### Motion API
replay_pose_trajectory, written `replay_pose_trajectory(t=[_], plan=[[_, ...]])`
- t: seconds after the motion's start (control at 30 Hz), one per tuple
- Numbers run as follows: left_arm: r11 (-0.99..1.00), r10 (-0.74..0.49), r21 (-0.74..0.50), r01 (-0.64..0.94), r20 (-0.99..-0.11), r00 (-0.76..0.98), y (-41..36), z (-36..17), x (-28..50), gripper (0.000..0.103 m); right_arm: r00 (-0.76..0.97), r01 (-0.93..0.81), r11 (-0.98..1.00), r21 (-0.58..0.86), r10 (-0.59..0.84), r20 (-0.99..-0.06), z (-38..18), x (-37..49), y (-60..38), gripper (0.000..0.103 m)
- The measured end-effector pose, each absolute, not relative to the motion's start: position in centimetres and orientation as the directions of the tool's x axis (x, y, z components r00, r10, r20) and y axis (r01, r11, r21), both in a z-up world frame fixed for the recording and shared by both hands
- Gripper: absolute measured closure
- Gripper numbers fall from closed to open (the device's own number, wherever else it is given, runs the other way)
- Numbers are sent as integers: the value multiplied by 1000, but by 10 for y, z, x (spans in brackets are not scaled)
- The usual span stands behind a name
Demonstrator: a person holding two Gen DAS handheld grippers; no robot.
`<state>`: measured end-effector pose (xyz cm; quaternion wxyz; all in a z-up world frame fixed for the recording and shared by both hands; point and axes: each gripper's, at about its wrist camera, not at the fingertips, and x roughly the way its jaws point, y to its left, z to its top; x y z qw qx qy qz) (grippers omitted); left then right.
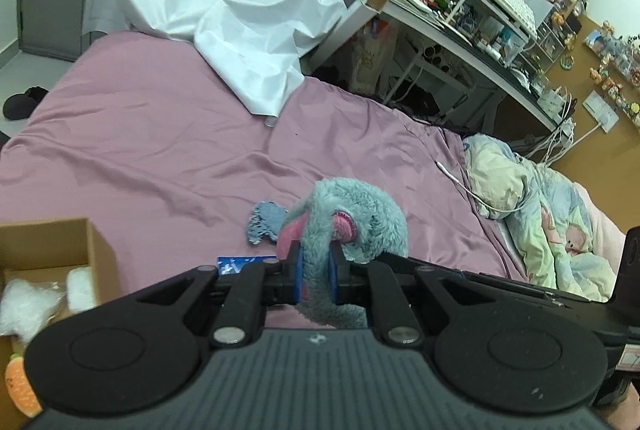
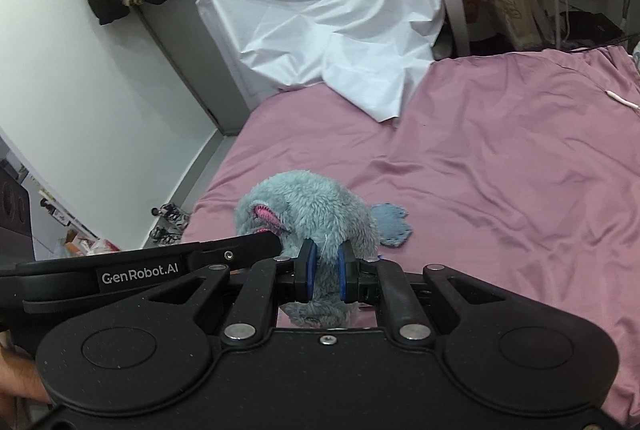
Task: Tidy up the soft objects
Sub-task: 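Carry the grey plush over the box with both tools and release it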
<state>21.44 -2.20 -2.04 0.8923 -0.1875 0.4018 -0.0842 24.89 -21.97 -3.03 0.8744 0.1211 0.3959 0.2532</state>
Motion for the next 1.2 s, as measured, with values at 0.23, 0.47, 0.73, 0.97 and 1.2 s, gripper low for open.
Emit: replay_pose_trajectory(t=[0.23,0.47,0.73,0.97,1.2], plan=[[913,-276,-407,-29,-667,692,4,-13,189,92,552,-397,821,411,571,-607,-23,229,-196,92],[906,-248,-417,-71,-659,710,35,-13,162,92,534,-445,797,408,602,-594,-21,211,-169,92],[907,-205,-405,-118,-667,717,65,-14,135,92,504,-480,762,435,645,-574,-26,192,-141,92],[911,-168,-383,-154,-685,709,88,-18,114,92,458,-511,728,457,681,-571,-28,179,-120,92],[912,-135,-360,-194,-712,689,109,-24,99,92,411,-524,701,483,705,-577,-35,170,-102,91]])
